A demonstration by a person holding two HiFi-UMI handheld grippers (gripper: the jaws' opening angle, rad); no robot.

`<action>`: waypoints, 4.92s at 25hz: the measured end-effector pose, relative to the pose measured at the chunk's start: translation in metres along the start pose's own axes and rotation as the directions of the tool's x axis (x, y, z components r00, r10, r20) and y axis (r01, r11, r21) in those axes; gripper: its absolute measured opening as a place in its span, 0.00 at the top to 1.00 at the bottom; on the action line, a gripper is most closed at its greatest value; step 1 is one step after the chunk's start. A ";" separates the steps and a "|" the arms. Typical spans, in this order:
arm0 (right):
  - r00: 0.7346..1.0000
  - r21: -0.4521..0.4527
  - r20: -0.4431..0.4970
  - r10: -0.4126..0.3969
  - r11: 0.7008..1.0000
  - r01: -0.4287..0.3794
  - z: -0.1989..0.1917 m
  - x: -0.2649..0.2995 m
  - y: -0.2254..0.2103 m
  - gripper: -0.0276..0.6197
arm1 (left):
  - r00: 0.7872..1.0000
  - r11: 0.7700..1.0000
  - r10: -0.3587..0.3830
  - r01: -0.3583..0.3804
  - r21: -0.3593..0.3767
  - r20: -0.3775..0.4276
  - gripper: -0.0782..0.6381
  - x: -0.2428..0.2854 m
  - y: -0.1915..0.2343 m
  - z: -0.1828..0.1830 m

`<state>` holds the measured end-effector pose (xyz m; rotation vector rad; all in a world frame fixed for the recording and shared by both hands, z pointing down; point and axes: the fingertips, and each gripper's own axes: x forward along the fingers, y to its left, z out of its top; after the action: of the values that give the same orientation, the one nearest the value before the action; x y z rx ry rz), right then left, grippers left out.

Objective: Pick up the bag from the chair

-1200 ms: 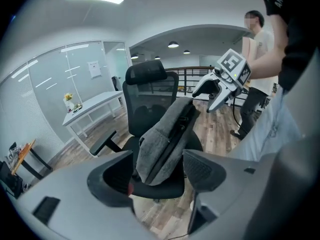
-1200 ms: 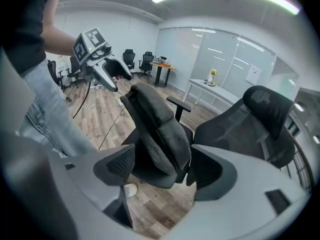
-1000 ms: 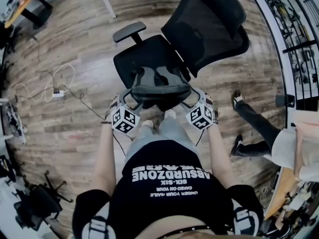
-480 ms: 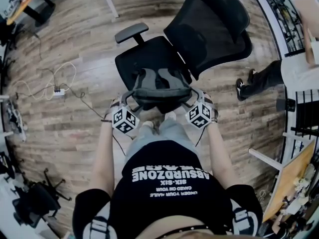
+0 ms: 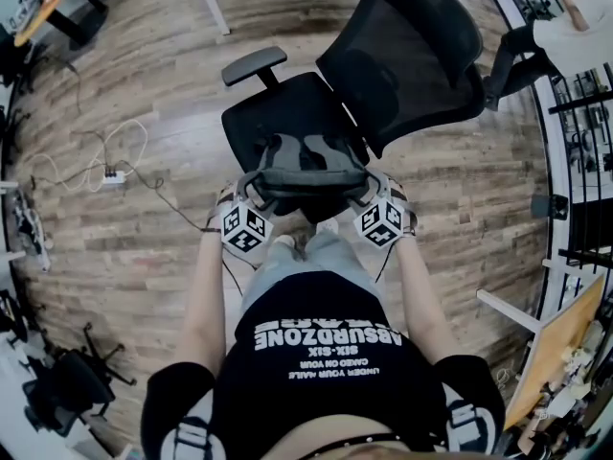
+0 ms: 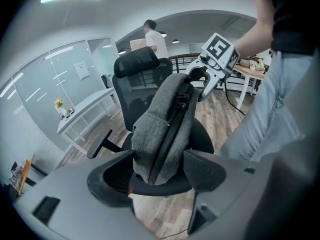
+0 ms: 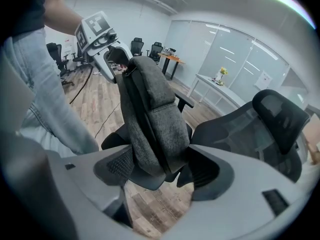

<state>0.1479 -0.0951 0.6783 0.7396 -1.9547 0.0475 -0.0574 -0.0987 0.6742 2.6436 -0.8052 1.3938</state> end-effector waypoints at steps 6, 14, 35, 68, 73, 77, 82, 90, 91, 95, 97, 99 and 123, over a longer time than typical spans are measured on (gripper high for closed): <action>0.999 0.054 0.022 -0.030 0.998 0.029 0.000 0.002 -0.009 0.50 | 1.000 0.998 0.006 -0.005 -0.066 0.020 0.48 0.007 0.005 0.005; 0.999 0.161 0.036 -0.041 0.986 0.035 -0.004 0.005 -0.012 0.58 | 0.999 0.981 0.023 -0.016 -0.192 0.032 0.58 0.013 0.007 0.009; 0.979 0.319 0.113 -0.167 0.940 0.123 0.027 0.000 -0.053 0.64 | 0.992 0.937 0.123 -0.102 -0.333 0.042 0.62 0.004 0.048 0.031; 0.915 0.350 0.322 -0.243 0.929 0.123 0.101 -0.064 -0.077 0.68 | 0.948 0.900 0.287 -0.217 -0.379 0.139 0.68 -0.072 0.080 0.064; 0.893 0.351 0.364 -0.264 0.927 0.131 0.118 -0.078 -0.085 0.68 | 0.932 0.886 0.327 -0.244 -0.393 0.158 0.69 -0.087 0.090 0.074; 0.867 0.353 0.404 -0.292 0.924 0.146 0.132 -0.094 -0.090 0.69 | 0.916 0.877 0.360 -0.266 -0.401 0.179 0.70 -0.101 0.097 0.083; 0.837 0.357 0.447 -0.316 0.921 0.157 0.148 -0.111 -0.097 0.70 | 0.897 0.864 0.396 -0.292 -0.410 0.197 0.71 -0.119 0.105 0.095; 0.802 0.361 0.487 -0.346 0.916 0.176 0.169 -0.137 -0.108 0.70 | 0.872 0.857 0.434 -0.321 -0.404 0.227 0.72 -0.145 0.118 0.116; 0.797 0.360 0.492 -0.350 0.915 0.180 0.172 -0.141 -0.109 0.70 | 0.868 0.855 0.438 -0.323 -0.406 0.233 0.72 -0.149 0.119 0.119; 0.780 0.350 0.510 -0.363 0.916 0.197 0.182 -0.154 -0.114 0.70 | 0.851 0.848 0.457 -0.329 -0.416 0.258 0.73 -0.163 0.123 0.128; 0.768 0.347 0.521 -0.372 0.915 0.207 0.186 -0.160 -0.117 0.70 | 0.842 0.846 0.468 -0.338 -0.413 0.270 0.73 -0.169 0.125 0.134; 0.756 0.344 0.533 -0.381 0.913 0.217 0.190 -0.167 -0.120 0.70 | 0.835 0.845 0.475 -0.346 -0.407 0.278 0.73 -0.175 0.127 0.139; 0.683 0.367 0.592 -0.427 0.898 0.244 0.217 -0.214 -0.128 0.71 | 0.754 0.814 0.558 -0.418 -0.403 0.346 0.75 -0.227 0.140 0.181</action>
<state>0.1064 -0.1706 0.3587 1.4478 -2.4706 -0.2244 -0.0900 -0.1733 0.3619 2.6243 -1.7262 0.5945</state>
